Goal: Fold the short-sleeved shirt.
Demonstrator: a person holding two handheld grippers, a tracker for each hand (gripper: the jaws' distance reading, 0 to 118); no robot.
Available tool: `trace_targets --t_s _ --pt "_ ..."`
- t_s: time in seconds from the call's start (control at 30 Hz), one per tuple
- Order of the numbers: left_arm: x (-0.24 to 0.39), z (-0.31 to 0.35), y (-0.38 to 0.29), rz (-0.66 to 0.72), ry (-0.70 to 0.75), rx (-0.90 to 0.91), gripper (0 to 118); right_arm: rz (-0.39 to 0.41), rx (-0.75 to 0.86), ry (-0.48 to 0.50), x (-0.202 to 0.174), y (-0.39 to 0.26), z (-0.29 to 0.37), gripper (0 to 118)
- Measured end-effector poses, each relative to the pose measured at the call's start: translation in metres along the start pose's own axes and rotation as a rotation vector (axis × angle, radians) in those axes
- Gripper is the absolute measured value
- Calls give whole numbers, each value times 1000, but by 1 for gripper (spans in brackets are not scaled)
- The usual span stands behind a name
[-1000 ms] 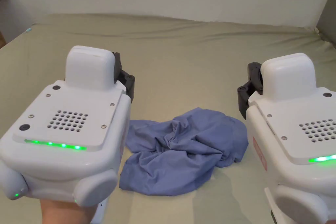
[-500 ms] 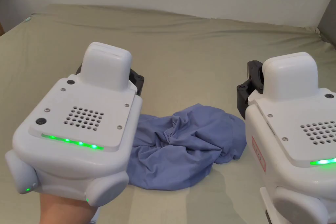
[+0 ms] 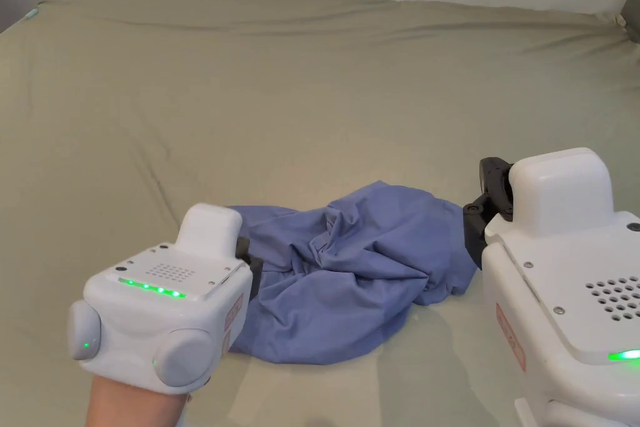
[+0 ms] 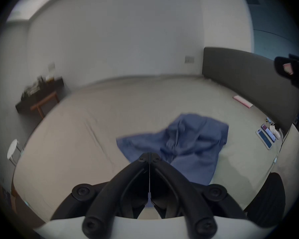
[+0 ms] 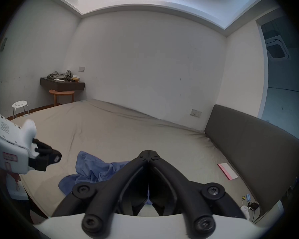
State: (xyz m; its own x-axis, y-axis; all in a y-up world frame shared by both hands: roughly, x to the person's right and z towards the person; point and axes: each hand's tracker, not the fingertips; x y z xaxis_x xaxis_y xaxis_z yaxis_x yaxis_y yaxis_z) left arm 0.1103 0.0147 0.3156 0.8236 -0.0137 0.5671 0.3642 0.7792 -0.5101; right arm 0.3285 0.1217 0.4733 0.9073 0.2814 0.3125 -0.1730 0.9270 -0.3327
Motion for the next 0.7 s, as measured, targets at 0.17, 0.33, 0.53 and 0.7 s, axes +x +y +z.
trace_targets --t_s 0.17,0.33,0.53,0.7 --pt "-3 -55 -45 -27 59 -180 103 3 -71 -17 14 -21 -16 2" --pt "-6 -91 -69 3 64 -255 111 -20 -135 -34 23 -40 -25 2" --pt "-9 -102 -71 76 23 -272 101 0 -190 -50 28 -52 -35 2" --pt "12 -86 -63 22 -58 -222 44 -24 -264 -13 33 -53 -63 2"
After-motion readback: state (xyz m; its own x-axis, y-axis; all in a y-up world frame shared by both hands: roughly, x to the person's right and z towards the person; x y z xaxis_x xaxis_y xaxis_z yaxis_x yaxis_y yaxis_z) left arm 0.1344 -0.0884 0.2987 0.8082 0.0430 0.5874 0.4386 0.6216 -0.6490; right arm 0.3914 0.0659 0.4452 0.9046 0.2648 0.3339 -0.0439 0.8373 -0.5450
